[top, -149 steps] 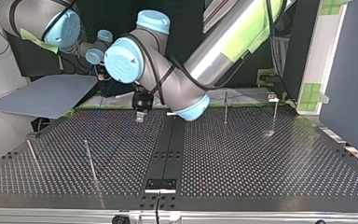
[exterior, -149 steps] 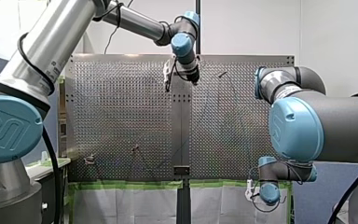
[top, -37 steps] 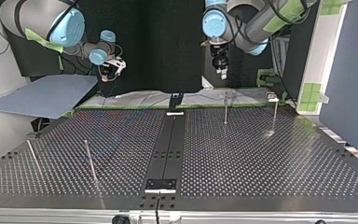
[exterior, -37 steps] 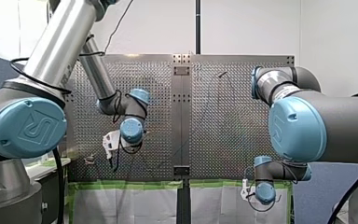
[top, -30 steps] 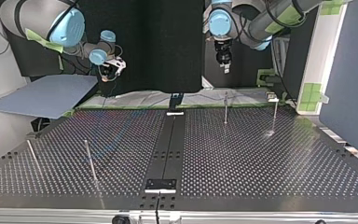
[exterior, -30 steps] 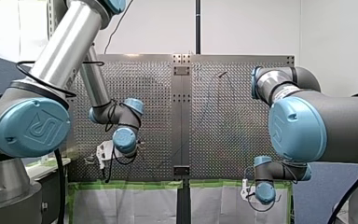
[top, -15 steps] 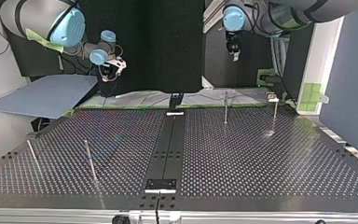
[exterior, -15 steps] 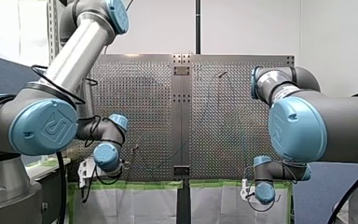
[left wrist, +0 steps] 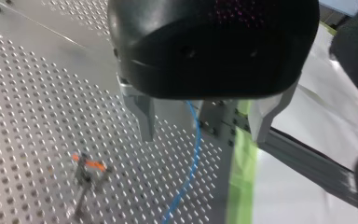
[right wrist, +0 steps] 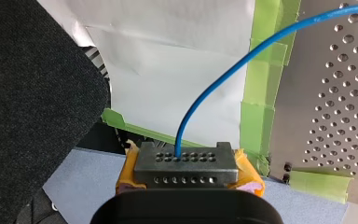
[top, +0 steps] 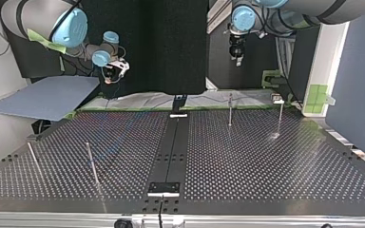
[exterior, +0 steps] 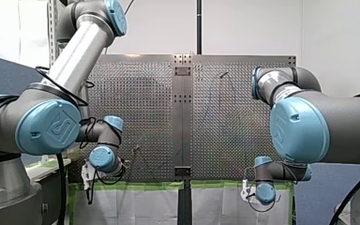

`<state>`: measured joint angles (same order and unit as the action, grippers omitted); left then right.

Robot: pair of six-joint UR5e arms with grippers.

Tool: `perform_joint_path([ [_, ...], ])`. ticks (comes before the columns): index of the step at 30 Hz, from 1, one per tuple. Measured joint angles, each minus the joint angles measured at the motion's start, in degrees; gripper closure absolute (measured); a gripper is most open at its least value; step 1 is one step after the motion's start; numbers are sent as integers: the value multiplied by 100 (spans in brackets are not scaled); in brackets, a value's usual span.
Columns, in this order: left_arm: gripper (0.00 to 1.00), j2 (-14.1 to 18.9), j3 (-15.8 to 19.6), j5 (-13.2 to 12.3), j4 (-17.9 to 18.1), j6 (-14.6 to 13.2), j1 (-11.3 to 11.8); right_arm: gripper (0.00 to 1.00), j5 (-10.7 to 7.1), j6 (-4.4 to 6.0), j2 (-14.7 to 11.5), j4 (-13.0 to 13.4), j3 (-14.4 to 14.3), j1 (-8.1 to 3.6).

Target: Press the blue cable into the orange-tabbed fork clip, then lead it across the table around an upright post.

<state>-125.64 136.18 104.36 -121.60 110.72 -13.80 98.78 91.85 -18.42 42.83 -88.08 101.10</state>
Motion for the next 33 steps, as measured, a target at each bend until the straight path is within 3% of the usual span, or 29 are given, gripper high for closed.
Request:
perform_joint_path([
  [9, 0, 1, -419, -422, 330, 21, 15, 100, 9, -16, 0, -10, 10, 4],
  [14, 0, 1, -638, -671, 340, 19, 47, 100, 10, -20, 0, -10, 7, 9],
  [22, 0, 1, -689, -1040, 182, -148, 79, 100, 10, -33, 0, -10, 6, 9],
  [27, 0, 1, -688, -1132, 109, -279, 110, 100, 10, -34, 0, -10, 6, 9],
  [33, 0, 1, -690, -1179, 294, -293, 171, 100, 10, -34, 0, -10, 5, 9],
])
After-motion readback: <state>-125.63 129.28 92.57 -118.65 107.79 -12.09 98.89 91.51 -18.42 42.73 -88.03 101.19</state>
